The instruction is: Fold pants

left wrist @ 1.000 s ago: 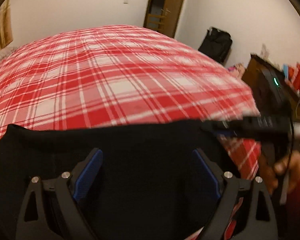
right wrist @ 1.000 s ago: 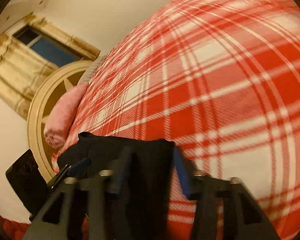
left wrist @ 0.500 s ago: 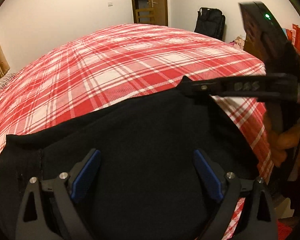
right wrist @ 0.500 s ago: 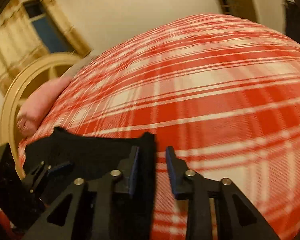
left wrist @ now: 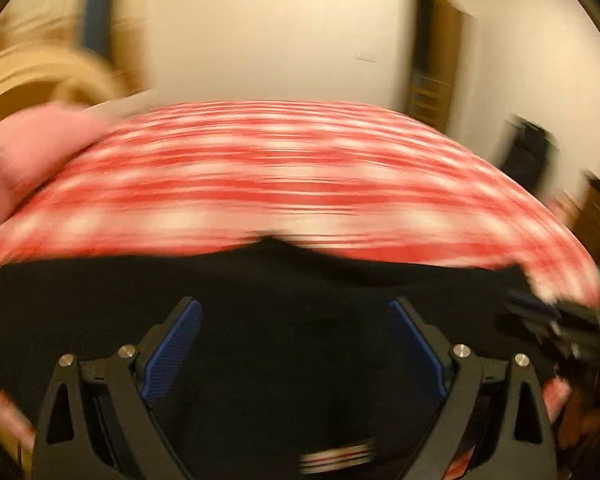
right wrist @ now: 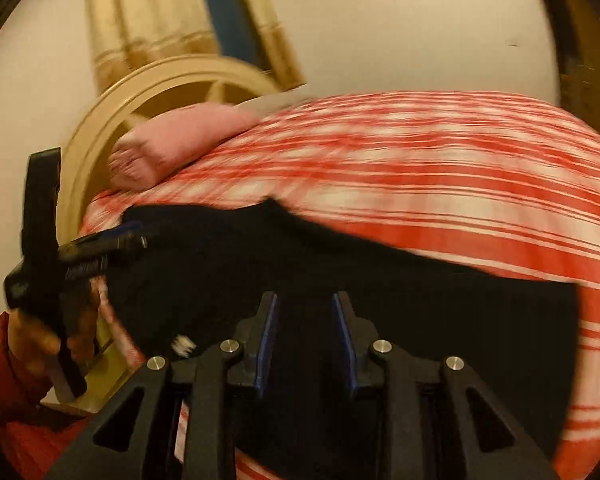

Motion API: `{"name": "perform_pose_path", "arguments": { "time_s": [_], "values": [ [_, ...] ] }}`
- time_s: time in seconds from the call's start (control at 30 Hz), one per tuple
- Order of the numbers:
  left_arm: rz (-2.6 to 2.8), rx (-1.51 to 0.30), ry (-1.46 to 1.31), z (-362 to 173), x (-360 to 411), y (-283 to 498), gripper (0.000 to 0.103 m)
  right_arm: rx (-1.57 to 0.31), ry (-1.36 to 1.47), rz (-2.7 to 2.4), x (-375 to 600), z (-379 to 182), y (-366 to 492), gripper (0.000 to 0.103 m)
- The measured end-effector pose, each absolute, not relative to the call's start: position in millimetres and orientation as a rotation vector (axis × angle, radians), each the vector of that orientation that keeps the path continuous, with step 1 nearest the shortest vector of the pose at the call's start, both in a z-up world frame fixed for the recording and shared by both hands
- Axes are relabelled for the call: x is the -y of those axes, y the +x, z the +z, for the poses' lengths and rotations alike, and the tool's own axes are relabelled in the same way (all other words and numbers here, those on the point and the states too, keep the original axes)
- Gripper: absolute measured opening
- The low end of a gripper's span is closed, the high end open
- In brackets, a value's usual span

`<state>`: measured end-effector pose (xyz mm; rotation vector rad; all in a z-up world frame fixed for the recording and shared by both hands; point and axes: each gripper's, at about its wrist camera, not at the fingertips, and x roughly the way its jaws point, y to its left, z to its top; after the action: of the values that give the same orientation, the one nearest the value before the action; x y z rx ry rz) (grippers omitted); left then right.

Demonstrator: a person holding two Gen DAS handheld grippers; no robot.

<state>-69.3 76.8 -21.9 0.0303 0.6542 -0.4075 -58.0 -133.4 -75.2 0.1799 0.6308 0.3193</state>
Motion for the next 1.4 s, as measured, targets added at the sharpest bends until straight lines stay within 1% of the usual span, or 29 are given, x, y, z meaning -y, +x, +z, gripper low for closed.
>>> {"name": "perform_pose_path", "arguments": {
  "time_s": [0.13,0.2,0.27,0.37,0.47,0.53,0.63,0.73,0.87,0.9,0.97,1.07,1.3,1.4],
  "values": [
    [-0.075,-0.636,-0.091,-31.4,-180.3,-62.6,0.097,-0.67,0.1,0.368,97.2,-94.5,-40.7,0.03],
    [0.045,-0.656,-0.138,-41.4,-219.1,-60.8,0.097,-0.742,0.081,0.351,87.3,-112.0,-30.9,0.031],
    [0.154,-0.678,-0.203,-52.5,-253.8,-59.1,0.097,-0.713,0.061,0.337,83.2,-113.5,-34.4,0.034],
    [0.253,-0.699,-0.354,-67.2,-295.4,-59.4,0.097,-0.719,0.052,0.323,80.4,-107.4,-37.6,0.034],
    [0.275,-0.722,-0.525,-84.0,-319.4,-60.8,0.097,-0.639,0.078,0.334,81.6,-90.7,-51.1,0.034],
    [0.28,-0.727,-0.554,-91.5,-321.0,-60.2,0.097,-0.605,0.046,0.312,77.9,-82.8,-57.6,0.035],
    [0.325,-0.761,-0.455,-95.4,-306.7,-53.0,0.096,-0.596,0.012,0.28,75.2,-80.0,-58.7,0.036],
    [0.328,-0.774,-0.355,-92.4,-291.6,-49.3,0.096,-0.641,0.009,0.225,77.8,-86.8,-52.7,0.036],
    [0.312,-0.797,-0.304,-90.0,-285.5,-49.4,0.096,-0.734,0.028,0.194,81.2,-107.1,-43.6,0.037],
    [0.309,-0.804,-0.297,-90.7,-283.8,-48.4,0.096,-0.713,0.026,0.194,80.9,-106.8,-46.3,0.039],
    [0.305,-0.812,-0.287,-91.3,-280.6,-48.0,0.097,-0.714,0.01,0.207,77.1,-107.6,-47.6,0.049],
    [0.306,-0.823,-0.273,-91.3,-277.1,-46.5,0.097,-0.712,-0.021,0.209,70.4,-110.1,-49.5,0.056],
    [0.289,-0.845,-0.328,-93.7,-281.8,-44.3,0.099,-0.711,-0.021,0.214,70.3,-109.8,-49.6,0.057],
    [0.249,-0.86,-0.455,-99.7,-295.4,-49.2,0.099,-0.711,-0.021,0.213,70.5,-109.7,-49.5,0.057]
  ]
}}
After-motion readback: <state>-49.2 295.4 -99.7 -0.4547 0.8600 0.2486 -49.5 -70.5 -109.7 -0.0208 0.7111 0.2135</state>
